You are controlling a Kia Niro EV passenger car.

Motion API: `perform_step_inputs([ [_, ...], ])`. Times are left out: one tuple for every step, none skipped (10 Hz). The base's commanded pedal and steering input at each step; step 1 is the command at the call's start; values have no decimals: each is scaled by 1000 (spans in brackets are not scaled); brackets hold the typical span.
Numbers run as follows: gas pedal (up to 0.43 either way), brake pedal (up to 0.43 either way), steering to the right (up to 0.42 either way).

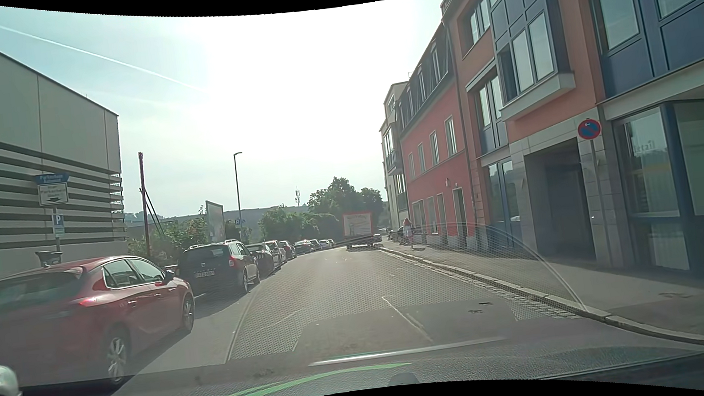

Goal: Follow the waypoints while adhering to traffic rules and regulations

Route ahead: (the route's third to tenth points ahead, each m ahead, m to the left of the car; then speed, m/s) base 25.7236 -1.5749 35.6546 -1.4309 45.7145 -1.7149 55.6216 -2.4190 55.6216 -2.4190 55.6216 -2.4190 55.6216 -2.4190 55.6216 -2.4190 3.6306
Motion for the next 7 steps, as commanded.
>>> perform_step_inputs([
  [138, 0, -5],
  [138, 0, -7],
  [138, 0, -7],
  [138, 0, -8],
  [138, 0, -9],
  [138, 0, -15],
  [138, 0, -20],
])
